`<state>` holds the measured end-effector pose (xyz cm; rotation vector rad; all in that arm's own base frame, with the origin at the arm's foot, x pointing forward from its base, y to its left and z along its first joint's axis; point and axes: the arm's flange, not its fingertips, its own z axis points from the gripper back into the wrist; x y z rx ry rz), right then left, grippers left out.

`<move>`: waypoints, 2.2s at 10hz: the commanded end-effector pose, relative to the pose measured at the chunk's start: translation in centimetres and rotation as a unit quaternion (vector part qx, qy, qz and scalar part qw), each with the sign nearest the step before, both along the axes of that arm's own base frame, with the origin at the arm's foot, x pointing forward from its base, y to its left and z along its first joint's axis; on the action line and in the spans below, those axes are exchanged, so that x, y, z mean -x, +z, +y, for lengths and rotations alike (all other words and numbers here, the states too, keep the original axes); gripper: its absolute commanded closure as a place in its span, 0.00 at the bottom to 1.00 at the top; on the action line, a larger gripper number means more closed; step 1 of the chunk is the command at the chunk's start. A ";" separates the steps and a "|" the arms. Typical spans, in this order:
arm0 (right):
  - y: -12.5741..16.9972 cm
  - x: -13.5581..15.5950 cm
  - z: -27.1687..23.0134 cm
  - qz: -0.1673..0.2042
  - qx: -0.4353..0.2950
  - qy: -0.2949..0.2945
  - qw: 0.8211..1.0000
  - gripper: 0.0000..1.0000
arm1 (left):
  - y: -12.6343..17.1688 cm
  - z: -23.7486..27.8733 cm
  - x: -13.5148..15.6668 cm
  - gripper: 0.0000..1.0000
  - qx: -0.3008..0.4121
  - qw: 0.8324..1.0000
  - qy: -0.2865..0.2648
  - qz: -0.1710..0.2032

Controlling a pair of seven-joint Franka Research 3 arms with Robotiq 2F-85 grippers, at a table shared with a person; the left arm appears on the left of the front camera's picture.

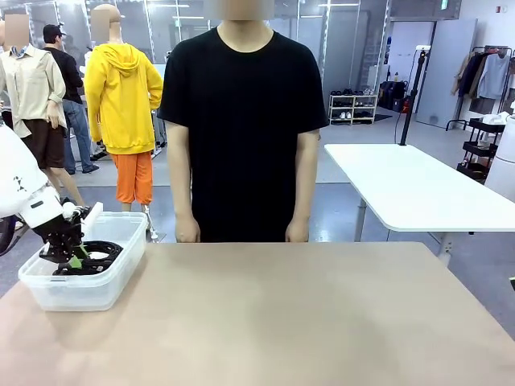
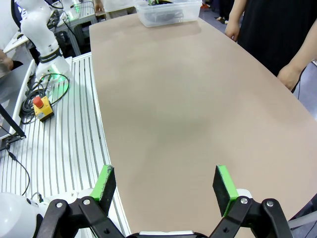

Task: Organize and store the cables.
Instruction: Place the USB Extension Cable into the Organizing box.

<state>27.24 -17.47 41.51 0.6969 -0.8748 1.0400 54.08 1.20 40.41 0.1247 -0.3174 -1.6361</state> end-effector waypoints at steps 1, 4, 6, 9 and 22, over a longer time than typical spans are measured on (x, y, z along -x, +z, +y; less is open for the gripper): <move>0.1 -0.1 0.0 -0.003 -0.005 -0.002 1.000 0.00 | 0.5 0.0 -0.1 0.10 0.010 1.000 0.014 -0.001; 0.1 -0.1 0.0 -0.003 -0.005 -0.002 1.000 0.00 | 0.7 -0.5 0.5 0.00 0.001 0.999 0.035 -0.014; 0.1 -0.1 0.0 -0.003 -0.005 -0.002 1.000 0.00 | 0.8 -0.8 1.1 0.00 -0.004 0.998 0.057 -0.016; 0.1 -0.1 0.0 -0.003 -0.005 -0.002 1.000 0.00 | 0.8 -0.7 0.2 0.00 0.007 0.999 0.038 -0.005; 0.1 -0.1 0.0 -0.003 -0.005 -0.002 1.000 0.00 | 0.8 -0.7 0.2 0.00 0.007 0.999 0.038 -0.005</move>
